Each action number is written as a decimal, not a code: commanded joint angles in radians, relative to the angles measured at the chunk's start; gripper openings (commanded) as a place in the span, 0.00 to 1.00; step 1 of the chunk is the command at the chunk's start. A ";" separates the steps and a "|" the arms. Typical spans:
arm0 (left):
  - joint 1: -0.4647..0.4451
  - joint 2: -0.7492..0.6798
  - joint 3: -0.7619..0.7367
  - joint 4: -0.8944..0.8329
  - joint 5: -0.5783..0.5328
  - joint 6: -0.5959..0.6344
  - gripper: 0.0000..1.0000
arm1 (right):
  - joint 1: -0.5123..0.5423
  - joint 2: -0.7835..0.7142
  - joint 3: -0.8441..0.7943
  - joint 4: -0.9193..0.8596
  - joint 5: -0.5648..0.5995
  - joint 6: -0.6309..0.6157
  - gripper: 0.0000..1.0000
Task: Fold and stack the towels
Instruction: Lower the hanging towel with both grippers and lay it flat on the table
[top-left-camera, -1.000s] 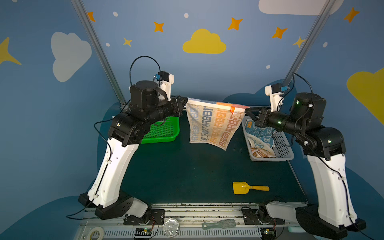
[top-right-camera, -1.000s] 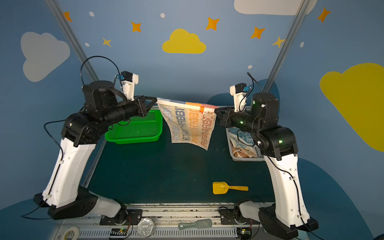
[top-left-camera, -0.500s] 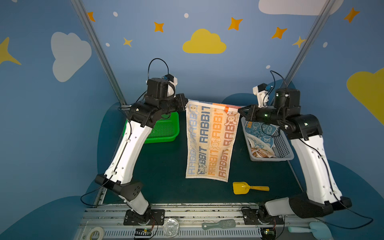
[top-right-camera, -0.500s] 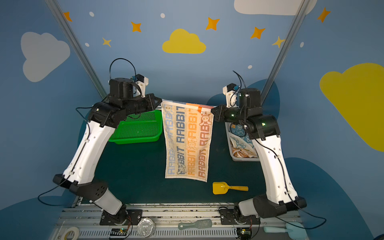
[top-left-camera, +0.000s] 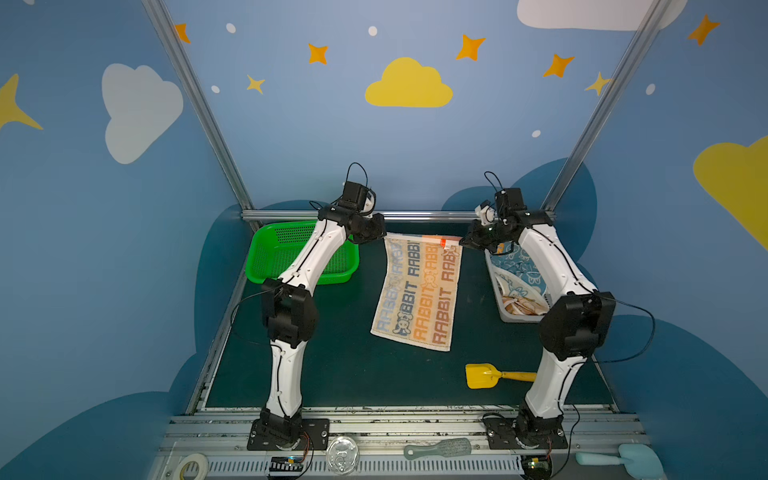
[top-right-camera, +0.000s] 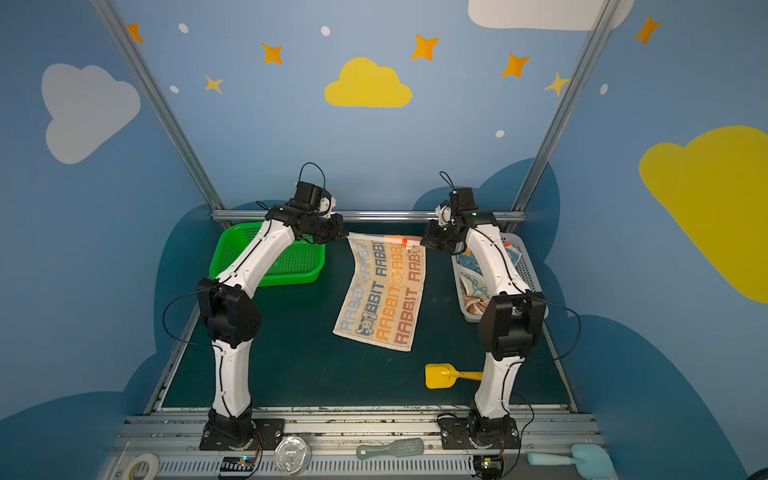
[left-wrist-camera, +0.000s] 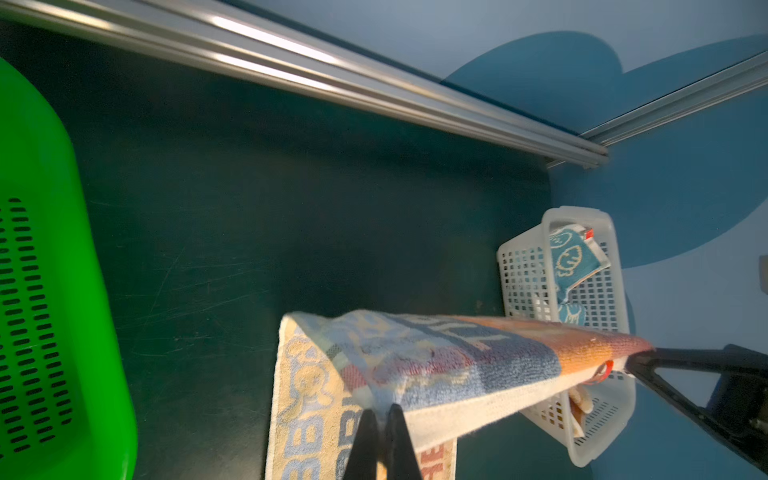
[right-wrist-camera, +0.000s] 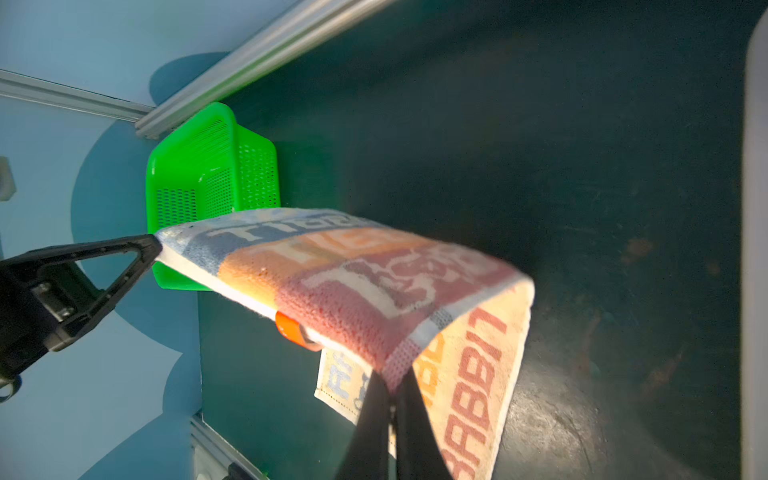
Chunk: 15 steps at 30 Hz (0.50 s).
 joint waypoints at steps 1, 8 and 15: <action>0.012 -0.044 -0.036 0.016 -0.059 0.033 0.03 | -0.013 0.030 0.041 -0.088 -0.023 0.014 0.00; -0.006 -0.189 -0.357 0.117 -0.075 0.024 0.03 | -0.007 -0.031 -0.183 -0.111 -0.037 0.017 0.00; -0.056 -0.367 -0.679 0.184 -0.128 0.009 0.03 | 0.022 -0.171 -0.495 -0.016 -0.039 0.030 0.00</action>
